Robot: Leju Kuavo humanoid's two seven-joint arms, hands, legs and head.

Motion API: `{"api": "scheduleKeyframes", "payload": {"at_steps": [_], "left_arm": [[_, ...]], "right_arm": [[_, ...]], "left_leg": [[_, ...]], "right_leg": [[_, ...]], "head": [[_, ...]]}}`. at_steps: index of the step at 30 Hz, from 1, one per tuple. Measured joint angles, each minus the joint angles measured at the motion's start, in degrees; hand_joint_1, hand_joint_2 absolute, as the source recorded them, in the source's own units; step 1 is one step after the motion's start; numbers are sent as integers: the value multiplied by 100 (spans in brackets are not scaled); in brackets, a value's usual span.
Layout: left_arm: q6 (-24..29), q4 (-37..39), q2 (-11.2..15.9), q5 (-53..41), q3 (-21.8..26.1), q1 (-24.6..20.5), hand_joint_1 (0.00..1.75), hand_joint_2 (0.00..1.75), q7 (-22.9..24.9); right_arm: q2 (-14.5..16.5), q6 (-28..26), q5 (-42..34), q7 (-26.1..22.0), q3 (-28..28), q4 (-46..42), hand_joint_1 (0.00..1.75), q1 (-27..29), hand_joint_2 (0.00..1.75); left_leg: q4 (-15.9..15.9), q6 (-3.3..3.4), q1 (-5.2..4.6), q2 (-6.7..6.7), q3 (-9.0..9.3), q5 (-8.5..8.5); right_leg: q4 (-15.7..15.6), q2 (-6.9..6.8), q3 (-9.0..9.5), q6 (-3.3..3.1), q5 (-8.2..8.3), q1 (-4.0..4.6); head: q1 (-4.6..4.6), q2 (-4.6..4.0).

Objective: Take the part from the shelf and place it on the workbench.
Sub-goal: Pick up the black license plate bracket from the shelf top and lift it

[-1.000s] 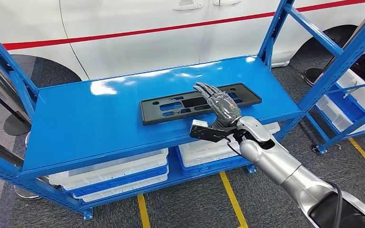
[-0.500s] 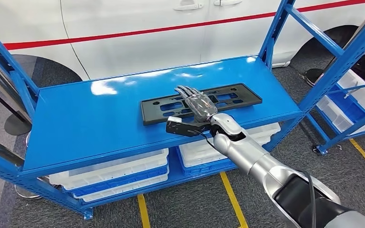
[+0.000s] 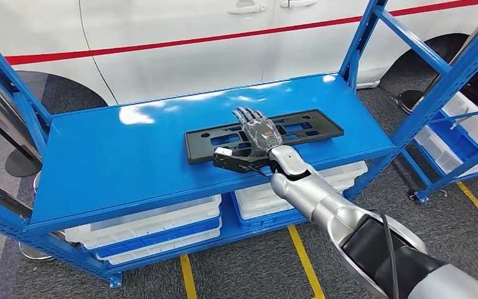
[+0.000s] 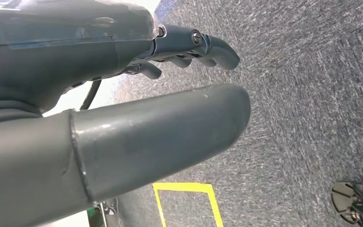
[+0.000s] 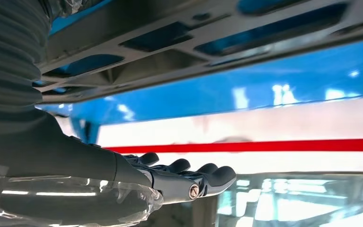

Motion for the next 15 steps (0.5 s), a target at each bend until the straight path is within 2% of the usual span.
{"api": "scheduleKeyframes", "payload": {"at_steps": [2,6,15], "left_arm": [[1,10,0,3,19,-2,0,0,-18],[16,25,0,3,38,-5,0,0,-52],[33,27,0,3,56,-20,0,0,-79]], "right_arm": [[20,-115,82,35,9,182,0,-57,175],[32,-315,305,301,21,421,171,-91,175],[3,-394,321,285,-24,692,175,-65,175]], "left_leg": [[0,0,0,1,0,0],[1,0,-2,0,11,0],[1,0,-5,3,22,0]], "right_leg": [[0,1,0,0,0,0],[-1,1,0,0,0,0],[-2,3,-1,0,1,-1]], "head": [[0,0],[0,0],[0,0]]}}
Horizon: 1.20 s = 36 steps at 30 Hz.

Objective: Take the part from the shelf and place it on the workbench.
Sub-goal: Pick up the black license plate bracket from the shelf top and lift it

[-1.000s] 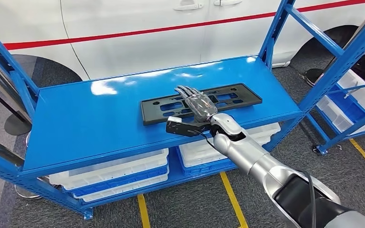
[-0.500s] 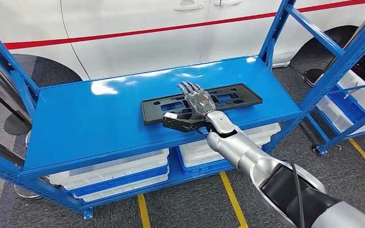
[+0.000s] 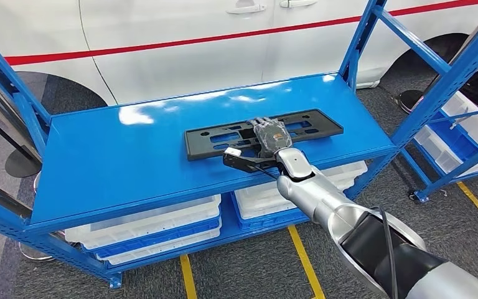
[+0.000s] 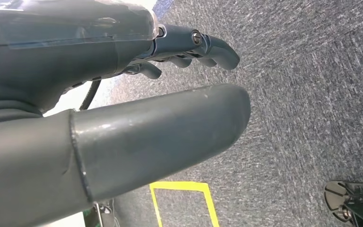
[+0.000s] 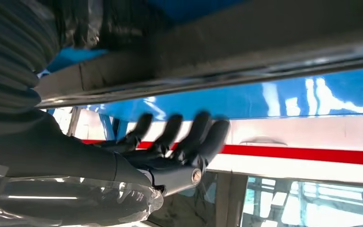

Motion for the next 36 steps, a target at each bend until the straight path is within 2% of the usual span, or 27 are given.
{"api": "scheduleKeyframes", "payload": {"at_steps": [10,14,31,36], "left_arm": [[0,0,0,-8,0,-9,0,0,2],[16,-2,0,9,1,-9,0,175,1],[-7,-2,0,246,105,8,0,175,-71],[-8,-2,0,294,192,17,0,175,2]], "right_arm": [[-8,96,-22,-94,-116,-38,175,106,175],[-12,106,-27,-105,-160,-58,175,124,175],[-30,199,-65,-345,-397,-338,175,358,175],[-30,65,-63,-511,-429,-439,175,444,175]], "left_leg": [[-1,0,0,0,0,0],[-1,0,0,0,0,0],[-1,0,0,1,1,0],[-1,0,0,1,1,0]], "right_leg": [[0,1,-1,0,0,1],[0,1,-1,0,0,1],[0,2,1,0,0,1],[0,2,2,0,0,0]], "head": [[0,0],[0,0],[0,0],[0,0]]}}
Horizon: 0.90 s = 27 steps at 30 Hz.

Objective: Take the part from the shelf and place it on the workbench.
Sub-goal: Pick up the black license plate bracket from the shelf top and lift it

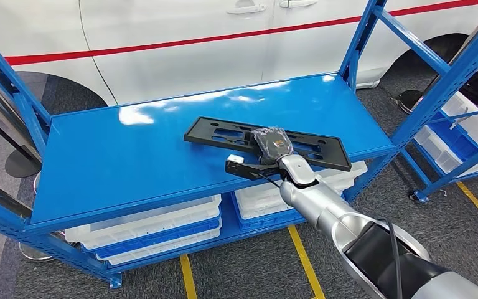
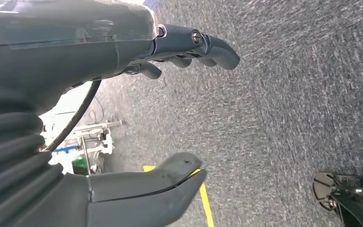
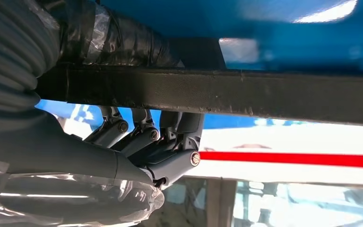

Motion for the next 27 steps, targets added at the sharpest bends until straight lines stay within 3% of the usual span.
{"api": "scheduleKeyframes", "payload": {"at_steps": [5,10,16,22,24,27], "left_arm": [[9,0,0,-12,20,9,0,175,42],[45,0,0,-7,102,30,0,175,35],[52,0,0,-22,123,52,0,175,35],[54,1,-3,-102,127,69,0,175,5],[52,1,-13,-130,126,63,0,175,-19],[52,2,-14,-142,125,61,0,175,-49]], "right_arm": [[-3,-188,58,-86,-1,-229,175,117,175],[-110,-837,238,-298,-1,-985,175,370,175],[-243,-853,204,-410,-1,-1876,175,547,175],[-442,-1063,137,-804,0,-2554,175,701,175],[-550,-1071,135,-876,4,-2852,175,730,175],[-685,-1057,136,-914,28,-3115,175,771,175]], "left_leg": [[0,0,0,7,2,0],[4,0,-6,9,-3,0],[5,8,-19,7,-6,5],[-17,58,-32,16,-15,83],[-74,100,11,33,-24,162],[-99,145,38,44,-87,223]], "right_leg": [[0,14,-1,0,1,-1],[-2,12,-7,8,7,-8],[-4,7,-9,23,16,-21],[-2,14,-25,84,60,-54],[145,26,-92,139,-86,-56],[1036,19,-440,246,-634,-139]], "head": [[0,0],[-1,0],[0,0],[-2,0],[1,0],[3,0]]}}
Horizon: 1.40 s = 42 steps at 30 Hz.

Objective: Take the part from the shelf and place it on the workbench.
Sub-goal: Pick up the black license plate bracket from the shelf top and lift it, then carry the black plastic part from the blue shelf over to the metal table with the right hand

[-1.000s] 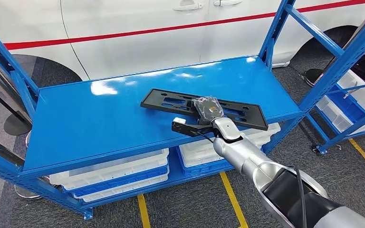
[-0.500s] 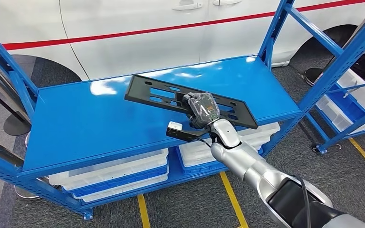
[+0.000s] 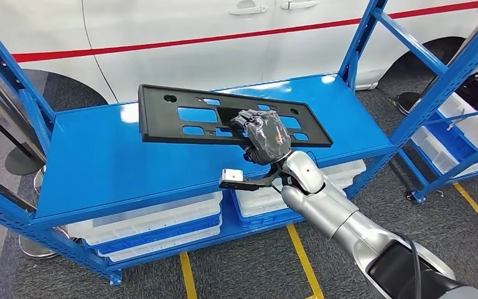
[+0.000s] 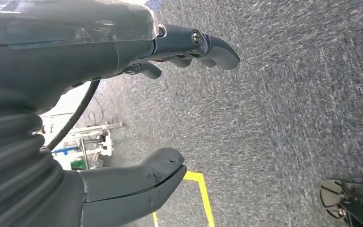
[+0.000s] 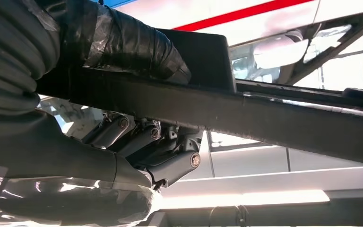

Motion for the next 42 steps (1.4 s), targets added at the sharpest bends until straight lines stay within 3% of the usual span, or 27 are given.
{"api": "scheduleKeyframes", "payload": {"at_steps": [1,2,3,5,7,9,11,13,15,16,17,18,19,21,23,26,27,28,30,31,32,34,35,36,38,40,42], "left_arm": [[0,1,1,-3,0,4,0,175,-7],[-1,1,2,-7,0,8,0,175,-13],[-2,1,3,-11,0,10,0,175,-16],[-6,1,3,-22,0,4,0,175,-20],[-9,1,2,-34,0,-13,0,175,-21],[-11,1,0,-45,0,-22,0,175,-21],[-12,1,8,-50,0,-21,0,175,-21],[-11,1,18,-54,-1,-26,0,175,-21],[-11,1,22,-59,-2,-34,0,175,-21],[-11,1,23,-62,-2,-38,0,175,-21],[-11,1,26,-64,-2,-40,0,175,-21],[-11,1,32,-66,-2,-42,0,175,-21],[-11,1,38,-67,-2,-45,0,175,-21],[-11,1,46,-67,-2,-53,0,175,-21],[-11,1,47,-67,-2,-60,0,175,-21],[-13,3,46,-68,-2,-63,0,175,-21],[-14,6,46,-69,-2,-68,0,175,-21],[-13,9,46,-69,-2,-73,0,175,-21],[-10,12,50,-71,-2,-75,0,175,-20],[-8,13,52,-71,-2,-73,0,175,-20],[-7,13,54,-71,-2,-72,0,175,-19],[-7,14,56,-71,-2,-72,0,175,-19],[-7,14,55,-71,-2,-73,0,175,-19],[-7,14,51,-71,-2,-73,0,175,-19],[-7,14,39,-72,-2,-72,0,175,-19],[-7,14,33,-76,-2,-68,0,175,-16],[-6,17,40,-81,-2,-61,0,175,-11]], "right_arm": [[-31,4,-1,2,12,-46,175,25,175],[-55,8,-2,3,25,-77,175,49,175],[-78,14,-4,4,36,-98,175,66,175],[-118,29,-17,4,49,-134,175,76,175],[-157,58,-37,2,55,-164,175,71,175],[-193,96,-75,-3,66,-180,175,66,175],[-210,127,-127,-7,73,-192,175,64,175],[-212,150,-172,-22,76,-203,175,60,175],[-213,181,-213,-52,77,-206,175,60,175],[-213,199,-233,-67,78,-206,175,61,175],[-214,215,-254,-80,79,-206,175,63,175],[-214,229,-278,-90,81,-207,175,65,175],[-215,240,-304,-97,82,-208,175,65,175],[-224,257,-359,-101,82,-228,175,64,175],[-248,277,-415,-109,82,-269,175,64,175],[-278,309,-491,-158,83,-332,175,68,175],[-292,319,-514,-172,83,-351,175,70,175],[-311,329,-537,-178,83,-371,175,72,175],[-341,349,-580,-176,83,-416,175,74,175],[-349,356,-597,-175,83,-433,175,75,175],[-351,362,-612,-174,83,-444,175,77,175],[-353,373,-627,-172,82,-459,175,83,175],[-353,376,-629,-171,82,-474,175,84,175],[-356,378,-629,-171,81,-500,175,81,175],[-365,380,-633,-171,81,-565,175,72,175],[-387,391,-643,-171,80,-606,175,61,175],[-403,427,-672,-170,79,-624,175,62,175]], "left_leg": [[6,-2,0,0,-22,9],[15,-7,0,0,-41,16],[27,-10,0,-1,-57,20],[53,-21,1,-4,-76,18],[69,-70,5,-11,-115,35],[55,-151,25,-21,-157,80],[58,-225,25,-30,-186,60],[319,-296,29,-19,-293,-201],[963,-355,71,-3,-530,-628],[1298,-381,94,1,-647,-780],[1502,-407,116,5,-701,-825],[1513,-434,137,9,-662,-754],[1316,-461,161,14,-519,-590],[607,-508,188,18,-102,-329],[203,-470,177,8,89,-276],[165,-327,157,6,0,-185],[159,-273,160,13,-42,-125],[149,-223,168,21,-103,-57],[149,-160,167,28,-261,78],[151,-146,159,30,-348,142],[154,-141,148,31,-437,206],[158,-141,124,30,-600,328],[159,-146,112,28,-669,386],[158,-154,103,27,-723,439],[138,-200,101,26,-779,549],[73,-276,122,24,-788,669],[60,-343,123,19,-825,668]], "right_leg": [[294,-4,-105,24,-105,-35],[428,-7,-137,39,-105,-61],[353,-8,-69,43,5,-78],[-314,0,307,9,353,-84],[-915,22,613,-50,527,-47],[-1078,31,663,-97,545,-5],[-1199,1,672,-152,594,-30],[-1315,-39,667,-213,662,-75],[-1309,-65,593,-241,718,-80],[-1282,-77,538,-238,738,-83],[-1248,-86,478,-226,756,-89],[-1207,-94,415,-208,775,-101],[-1159,-97,351,-185,792,-118],[-1051,-99,228,-129,828,-139],[-991,-97,148,-57,886,-129],[-1002,-86,106,59,985,-139],[-955,-80,72,92,897,-152],[-811,-72,17,118,702,-161],[-236,-61,-132,151,116,-170],[92,-59,-182,158,-100,-171],[332,-58,-178,158,-180,-170],[347,-55,51,123,17,-155],[112,-50,283,81,175,-136],[-265,-44,571,12,227,-109],[-999,-36,1053,-85,161,-57],[-1305,-36,1191,-131,135,-17],[-1416,-59,1150,-178,299,-47]], "head": [[1,0],[0,0],[1,0],[0,0],[-1,0],[-1,0],[-1,0],[-4,0],[-4,0],[-4,0],[-5,0],[-4,0],[-5,0],[-6,0],[-3,0],[-2,0],[-1,0],[0,0],[2,0],[1,0],[1,0],[1,0],[1,0],[0,0],[-1,0],[1,0],[-1,0]]}}
